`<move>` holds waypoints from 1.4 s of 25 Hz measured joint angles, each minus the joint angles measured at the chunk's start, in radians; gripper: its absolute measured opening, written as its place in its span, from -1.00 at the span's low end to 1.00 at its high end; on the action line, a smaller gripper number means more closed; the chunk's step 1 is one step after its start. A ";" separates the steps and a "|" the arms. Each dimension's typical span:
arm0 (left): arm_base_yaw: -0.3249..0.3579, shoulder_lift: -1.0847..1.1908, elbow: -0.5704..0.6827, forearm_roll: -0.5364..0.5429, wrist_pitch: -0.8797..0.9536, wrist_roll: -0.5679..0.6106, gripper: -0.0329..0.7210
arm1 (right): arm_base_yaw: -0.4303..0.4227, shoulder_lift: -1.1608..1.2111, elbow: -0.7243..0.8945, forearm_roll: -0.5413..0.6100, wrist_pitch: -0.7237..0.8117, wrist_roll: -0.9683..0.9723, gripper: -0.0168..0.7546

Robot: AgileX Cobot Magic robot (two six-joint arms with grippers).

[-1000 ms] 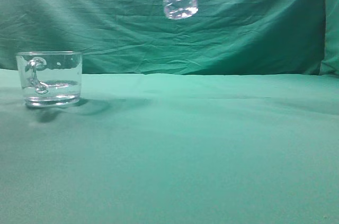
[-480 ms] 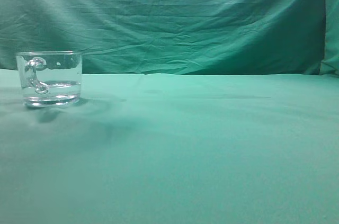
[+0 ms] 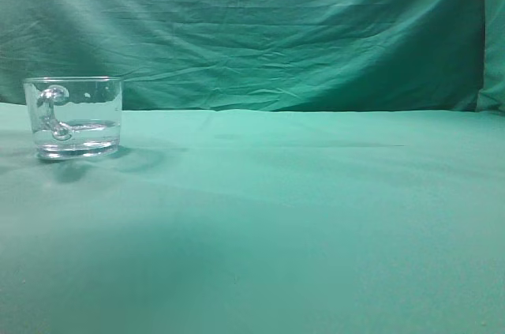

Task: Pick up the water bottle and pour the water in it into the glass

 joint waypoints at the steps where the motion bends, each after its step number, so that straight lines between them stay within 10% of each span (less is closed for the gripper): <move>1: 0.000 0.000 0.000 0.000 0.000 0.000 -0.91 | 0.000 -0.024 0.040 -0.006 -0.029 -0.001 -0.15; 8: 0.000 0.000 0.000 0.000 0.000 0.000 -0.91 | -0.030 -0.222 0.364 -0.021 -0.283 0.002 -0.15; 22: 0.000 0.000 0.000 0.000 0.000 0.000 -0.91 | -0.439 -0.267 0.858 0.115 -0.917 -0.094 -0.15; 35: 0.000 0.000 0.000 0.000 0.000 0.000 -0.91 | -0.460 0.151 0.916 0.256 -1.523 -0.482 -0.15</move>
